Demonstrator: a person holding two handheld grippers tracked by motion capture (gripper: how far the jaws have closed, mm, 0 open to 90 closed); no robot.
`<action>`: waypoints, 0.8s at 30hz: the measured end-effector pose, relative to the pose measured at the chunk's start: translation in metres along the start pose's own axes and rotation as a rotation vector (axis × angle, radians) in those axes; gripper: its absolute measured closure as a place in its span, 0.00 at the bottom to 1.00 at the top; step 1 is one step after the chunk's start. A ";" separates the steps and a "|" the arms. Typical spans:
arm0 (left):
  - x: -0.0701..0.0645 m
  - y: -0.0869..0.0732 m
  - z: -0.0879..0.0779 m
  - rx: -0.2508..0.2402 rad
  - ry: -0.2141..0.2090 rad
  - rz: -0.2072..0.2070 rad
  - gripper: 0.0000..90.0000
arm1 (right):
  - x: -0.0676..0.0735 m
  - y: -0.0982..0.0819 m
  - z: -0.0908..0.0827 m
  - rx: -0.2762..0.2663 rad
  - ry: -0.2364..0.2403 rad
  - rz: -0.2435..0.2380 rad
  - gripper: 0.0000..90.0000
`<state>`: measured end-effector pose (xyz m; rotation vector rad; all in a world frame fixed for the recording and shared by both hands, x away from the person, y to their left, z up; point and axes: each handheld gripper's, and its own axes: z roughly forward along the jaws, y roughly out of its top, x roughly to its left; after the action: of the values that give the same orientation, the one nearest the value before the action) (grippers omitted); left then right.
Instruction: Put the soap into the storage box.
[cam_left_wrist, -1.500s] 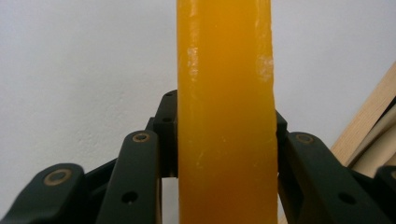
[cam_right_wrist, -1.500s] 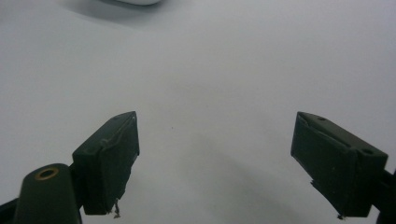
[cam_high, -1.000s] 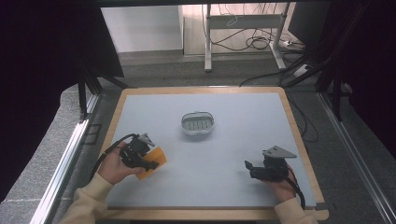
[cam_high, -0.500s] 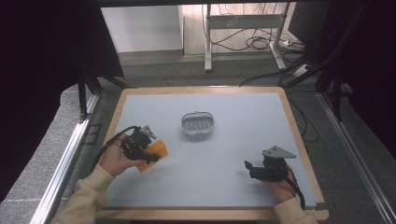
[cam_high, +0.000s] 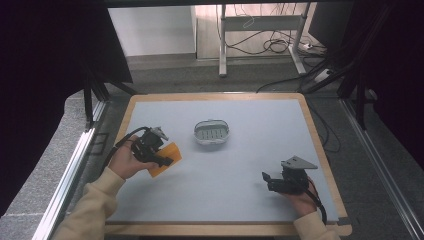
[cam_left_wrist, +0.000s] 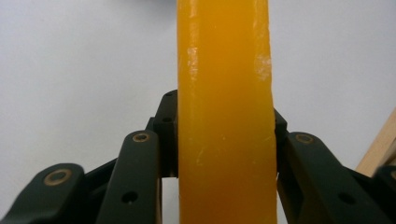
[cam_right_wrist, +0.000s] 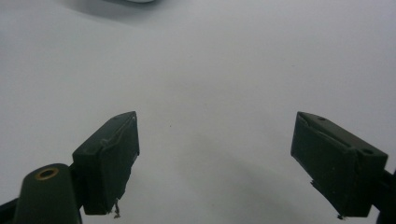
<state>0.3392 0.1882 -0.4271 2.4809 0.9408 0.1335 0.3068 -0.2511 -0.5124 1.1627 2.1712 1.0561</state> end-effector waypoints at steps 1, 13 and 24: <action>0.000 0.001 0.000 0.000 0.000 0.002 0.69 | 0.000 0.000 0.000 -0.003 0.001 0.005 0.17; 0.001 0.016 0.000 -0.018 -0.001 0.016 0.69 | 0.001 0.001 -0.002 -0.017 0.004 -0.003 0.18; 0.003 0.033 0.002 -0.020 0.011 0.028 0.69 | 0.001 0.001 -0.001 -0.014 0.003 -0.003 0.18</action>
<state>0.3622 0.1682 -0.4132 2.4775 0.9050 0.1648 0.3056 -0.2505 -0.5111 1.1526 2.1637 1.0706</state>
